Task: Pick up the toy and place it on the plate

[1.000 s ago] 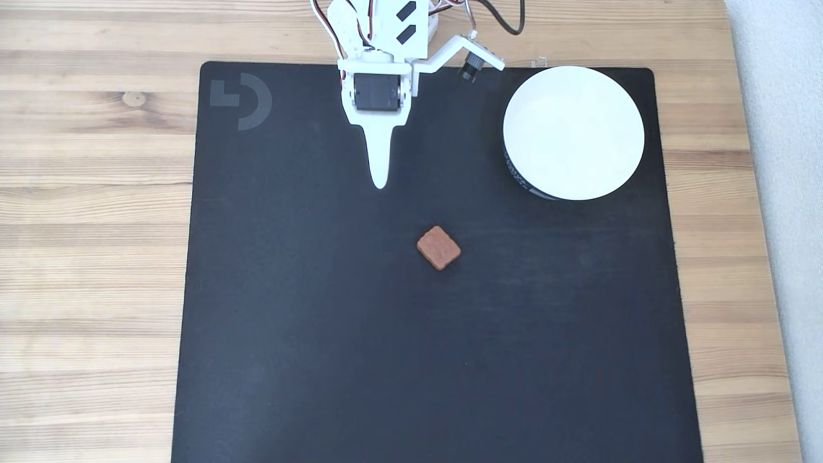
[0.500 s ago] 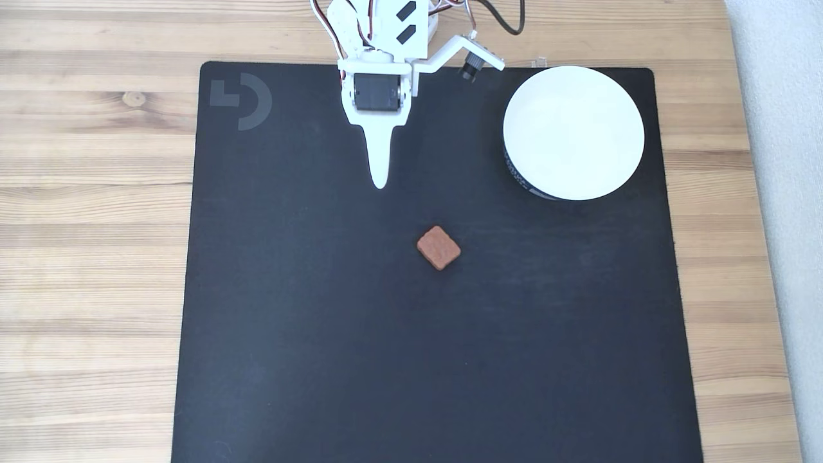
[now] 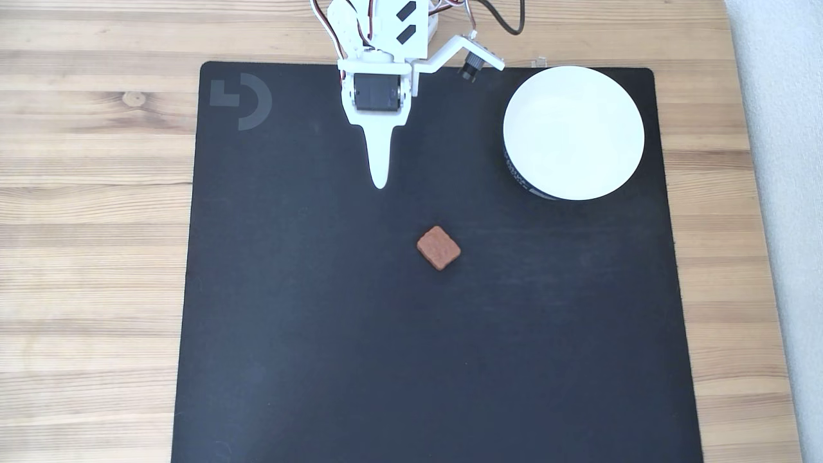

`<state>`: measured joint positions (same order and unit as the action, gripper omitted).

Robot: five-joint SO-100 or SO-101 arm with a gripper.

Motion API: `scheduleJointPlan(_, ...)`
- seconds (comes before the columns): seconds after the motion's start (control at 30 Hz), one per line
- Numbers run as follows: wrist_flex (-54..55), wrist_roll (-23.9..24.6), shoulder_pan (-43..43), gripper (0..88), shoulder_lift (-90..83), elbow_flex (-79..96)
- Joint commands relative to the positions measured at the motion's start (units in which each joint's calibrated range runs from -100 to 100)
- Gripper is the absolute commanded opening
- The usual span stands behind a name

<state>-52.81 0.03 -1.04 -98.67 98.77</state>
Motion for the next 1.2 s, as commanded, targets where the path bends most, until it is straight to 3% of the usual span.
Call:
scheduleJointPlan(0.0,0.2,0.1,0.2,2.2,0.3,0.2)
scheduleJointPlan(0.4,1.2,0.1,0.2,2.2,27.2,-23.5)
scheduleJointPlan(1.17,4.2,0.1,14.3,2.2,81.0,-73.5)
